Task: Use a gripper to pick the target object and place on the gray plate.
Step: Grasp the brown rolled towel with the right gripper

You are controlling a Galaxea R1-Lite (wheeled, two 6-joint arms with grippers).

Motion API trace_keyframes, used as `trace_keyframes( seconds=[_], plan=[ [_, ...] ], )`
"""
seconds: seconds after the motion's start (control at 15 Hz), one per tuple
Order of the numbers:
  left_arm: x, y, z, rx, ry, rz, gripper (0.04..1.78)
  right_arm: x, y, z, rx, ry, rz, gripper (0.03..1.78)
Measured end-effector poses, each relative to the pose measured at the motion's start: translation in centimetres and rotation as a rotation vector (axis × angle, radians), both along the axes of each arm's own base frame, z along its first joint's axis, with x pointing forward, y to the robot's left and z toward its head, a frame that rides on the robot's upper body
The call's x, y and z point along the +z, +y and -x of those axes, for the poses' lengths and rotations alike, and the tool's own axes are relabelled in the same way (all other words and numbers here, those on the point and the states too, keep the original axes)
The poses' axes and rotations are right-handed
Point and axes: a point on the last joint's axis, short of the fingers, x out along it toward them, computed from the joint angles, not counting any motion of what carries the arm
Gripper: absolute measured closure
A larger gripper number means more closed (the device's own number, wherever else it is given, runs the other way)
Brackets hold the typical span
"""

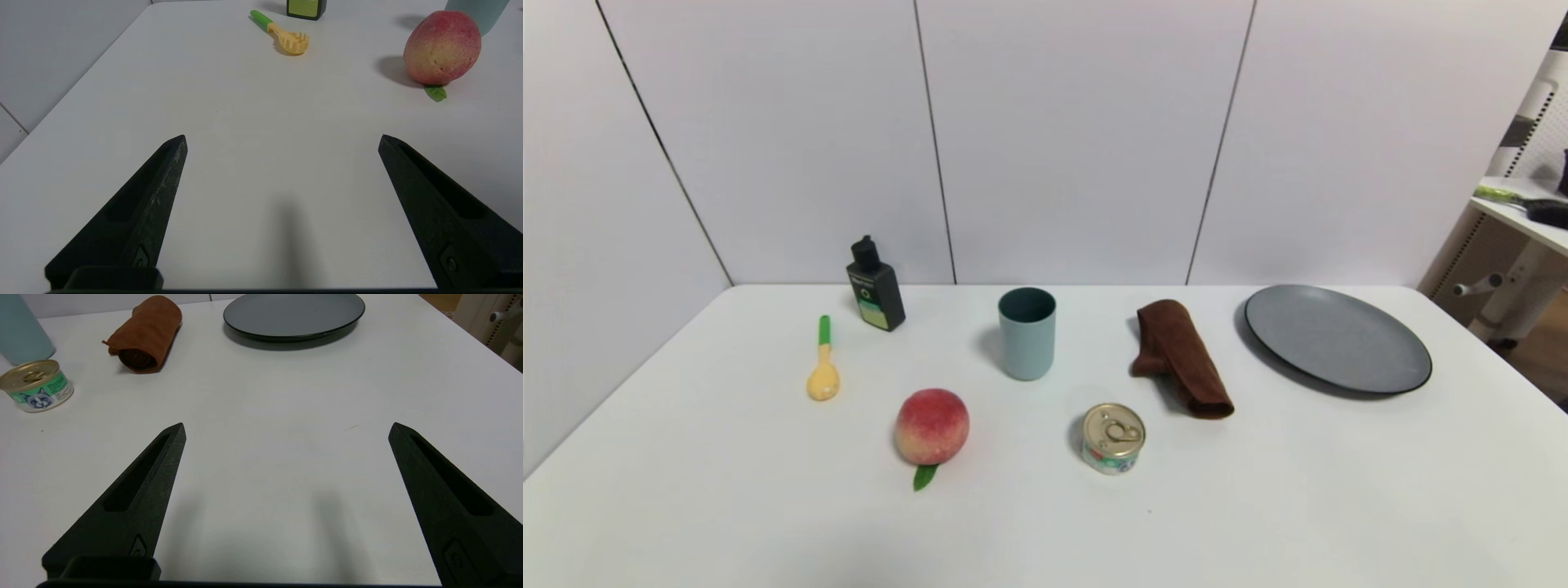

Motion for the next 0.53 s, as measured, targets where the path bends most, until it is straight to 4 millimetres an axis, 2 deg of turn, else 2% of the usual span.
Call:
trace_keyframes(
  seconds=[0.53],
  plan=[
    [0.00,0.00,0.00,0.000,0.000,0.000,0.13,-0.03,0.00,-0.01,0.000,0.000,0.004,0.10]
  ],
)
